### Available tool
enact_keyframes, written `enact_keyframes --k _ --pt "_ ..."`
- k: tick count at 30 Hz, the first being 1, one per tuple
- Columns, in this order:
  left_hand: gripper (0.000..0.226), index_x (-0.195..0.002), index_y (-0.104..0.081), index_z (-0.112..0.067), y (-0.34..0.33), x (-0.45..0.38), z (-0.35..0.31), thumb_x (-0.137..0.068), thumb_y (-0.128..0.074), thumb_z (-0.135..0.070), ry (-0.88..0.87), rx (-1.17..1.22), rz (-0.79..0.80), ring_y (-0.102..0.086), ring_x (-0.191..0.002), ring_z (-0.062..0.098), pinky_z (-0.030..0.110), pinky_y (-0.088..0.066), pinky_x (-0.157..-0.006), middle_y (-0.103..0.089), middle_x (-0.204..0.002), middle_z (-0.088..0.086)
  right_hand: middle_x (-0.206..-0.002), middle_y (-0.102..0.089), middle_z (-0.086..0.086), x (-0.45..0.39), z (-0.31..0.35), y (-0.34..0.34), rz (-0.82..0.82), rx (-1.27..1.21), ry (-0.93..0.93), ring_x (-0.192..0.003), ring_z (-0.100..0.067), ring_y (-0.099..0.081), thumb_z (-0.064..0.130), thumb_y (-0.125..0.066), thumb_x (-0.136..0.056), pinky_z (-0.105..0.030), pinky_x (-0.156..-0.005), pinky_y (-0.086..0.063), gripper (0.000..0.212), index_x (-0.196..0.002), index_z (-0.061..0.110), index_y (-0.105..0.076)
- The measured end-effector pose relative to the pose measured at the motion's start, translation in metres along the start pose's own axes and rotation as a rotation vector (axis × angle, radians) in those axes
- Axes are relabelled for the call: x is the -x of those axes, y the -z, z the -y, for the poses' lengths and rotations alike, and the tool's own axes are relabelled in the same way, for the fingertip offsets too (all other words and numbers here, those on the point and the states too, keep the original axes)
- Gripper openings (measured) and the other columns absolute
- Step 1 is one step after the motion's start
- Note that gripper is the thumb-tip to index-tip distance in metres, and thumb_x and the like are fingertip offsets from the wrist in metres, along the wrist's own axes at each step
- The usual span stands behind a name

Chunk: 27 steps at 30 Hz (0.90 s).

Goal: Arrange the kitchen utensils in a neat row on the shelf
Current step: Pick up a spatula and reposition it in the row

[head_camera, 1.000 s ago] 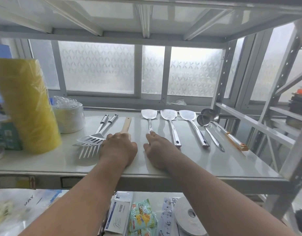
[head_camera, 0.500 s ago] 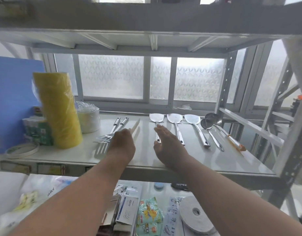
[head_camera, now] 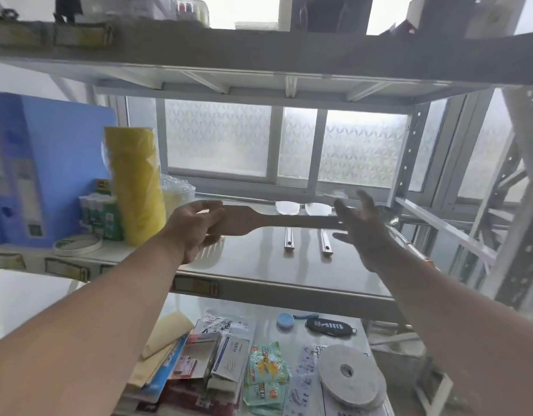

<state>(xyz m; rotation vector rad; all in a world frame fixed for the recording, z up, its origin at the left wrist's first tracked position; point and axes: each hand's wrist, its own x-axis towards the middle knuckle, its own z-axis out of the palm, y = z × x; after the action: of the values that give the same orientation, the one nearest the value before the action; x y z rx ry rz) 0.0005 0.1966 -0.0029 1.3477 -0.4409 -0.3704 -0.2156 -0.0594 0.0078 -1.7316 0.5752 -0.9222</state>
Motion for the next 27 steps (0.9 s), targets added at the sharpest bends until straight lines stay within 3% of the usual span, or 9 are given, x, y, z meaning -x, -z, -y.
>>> enact_keyframes --k 3,5,8,10,13,19,21,24,27 --pt "0.009 -0.1 -0.075 -0.017 -0.01 -0.007 -0.006 -0.094 -0.08 -0.013 -0.051 -0.035 -0.072 -0.072 -0.082 0.023 0.029 -0.056 -0.055 -0.077 -0.104 0.015 -0.097 -0.07 -0.013 0.027 0.006 -0.004 0.293 -0.033 -0.022 -0.072 -0.025 -0.066 0.041 -0.076 -0.089 -0.044 -0.069 -0.058 0.052 -0.13 0.013 -0.061" --pt "0.015 -0.097 -0.074 -0.015 -0.016 -0.014 -0.01 -0.089 -0.086 -0.019 -0.06 -0.029 -0.168 -0.075 -0.08 0.025 0.035 -0.062 -0.065 -0.079 -0.104 0.016 -0.089 -0.071 -0.019 0.048 0.007 -0.013 0.459 0.017 -0.041 -0.055 -0.025 -0.055 0.027 -0.068 -0.098 -0.032 -0.05 -0.046 0.025 -0.116 0.01 -0.069" --pt "0.044 -0.099 -0.073 -0.014 -0.025 -0.015 -0.017 -0.071 -0.098 -0.036 -0.031 -0.048 -0.216 -0.08 -0.08 0.029 0.05 -0.066 -0.082 -0.081 -0.093 0.013 -0.075 -0.06 -0.016 0.072 0.005 -0.03 0.582 -0.037 -0.09 -0.047 -0.02 -0.035 0.012 -0.06 -0.1 -0.025 -0.044 -0.027 0.02 -0.119 0.011 -0.067" --pt "0.05 -0.099 -0.072 -0.011 -0.038 -0.006 -0.018 -0.064 -0.102 -0.03 -0.026 -0.058 -0.114 -0.081 -0.083 0.031 0.048 -0.066 -0.085 -0.081 -0.094 0.013 -0.069 -0.049 -0.011 0.08 0.002 -0.047 0.544 -0.221 -0.195 -0.049 -0.017 -0.027 0.004 -0.054 -0.099 -0.026 -0.047 -0.019 0.024 -0.121 0.008 -0.064" --pt "0.03 -0.093 -0.07 -0.002 -0.063 0.01 -0.009 -0.075 -0.091 0.006 0.016 0.037 0.083 -0.079 -0.093 0.032 0.043 -0.064 -0.091 -0.078 -0.108 0.024 -0.066 -0.051 -0.01 0.082 0.002 -0.072 0.446 -0.39 -0.302 -0.048 -0.016 -0.028 -0.002 -0.046 -0.096 -0.029 -0.05 -0.016 0.028 -0.119 0.003 -0.062" --pt "0.028 -0.087 -0.061 0.001 -0.075 0.015 0.013 -0.079 -0.087 0.007 0.102 -0.15 0.152 -0.077 -0.086 0.037 0.053 -0.063 -0.091 -0.07 -0.1 0.027 -0.059 -0.054 -0.01 0.07 0.007 -0.114 0.263 -0.477 -0.312 -0.043 -0.016 -0.037 0.004 -0.051 -0.101 -0.022 -0.046 -0.023 0.014 -0.109 -0.004 -0.059" --pt "0.019 -0.073 -0.073 -0.007 -0.071 0.008 0.02 -0.081 -0.087 0.002 0.094 -0.271 0.135 -0.072 -0.081 0.033 0.057 -0.063 -0.092 -0.072 -0.098 0.029 -0.055 -0.055 -0.01 0.068 0.006 -0.128 0.265 -0.397 -0.33 -0.038 -0.016 -0.039 -0.005 -0.042 -0.095 -0.019 -0.042 -0.028 0.02 -0.107 -0.002 -0.058" --pt "0.022 -0.086 -0.076 0.005 -0.062 -0.007 0.029 -0.072 -0.09 -0.005 0.077 -0.431 0.058 -0.068 -0.074 0.025 0.052 -0.063 -0.086 -0.075 -0.087 0.021 -0.071 -0.059 -0.013 0.072 0.006 -0.141 0.335 -0.065 -0.313 -0.043 -0.019 -0.048 0.004 -0.048 -0.093 -0.023 -0.043 -0.038 0.015 -0.099 0.0 -0.061" --pt "0.017 -0.084 -0.079 -0.004 -0.055 -0.018 0.035 -0.074 -0.092 -0.005 0.073 -0.528 0.044 -0.075 -0.08 0.024 0.043 -0.066 -0.084 -0.079 -0.085 0.011 -0.066 -0.058 -0.001 0.07 0.007 -0.145 0.371 0.282 -0.08 -0.058 -0.02 -0.055 0.017 -0.054 -0.09 -0.024 -0.053 -0.042 0.013 -0.083 0.018 -0.065"
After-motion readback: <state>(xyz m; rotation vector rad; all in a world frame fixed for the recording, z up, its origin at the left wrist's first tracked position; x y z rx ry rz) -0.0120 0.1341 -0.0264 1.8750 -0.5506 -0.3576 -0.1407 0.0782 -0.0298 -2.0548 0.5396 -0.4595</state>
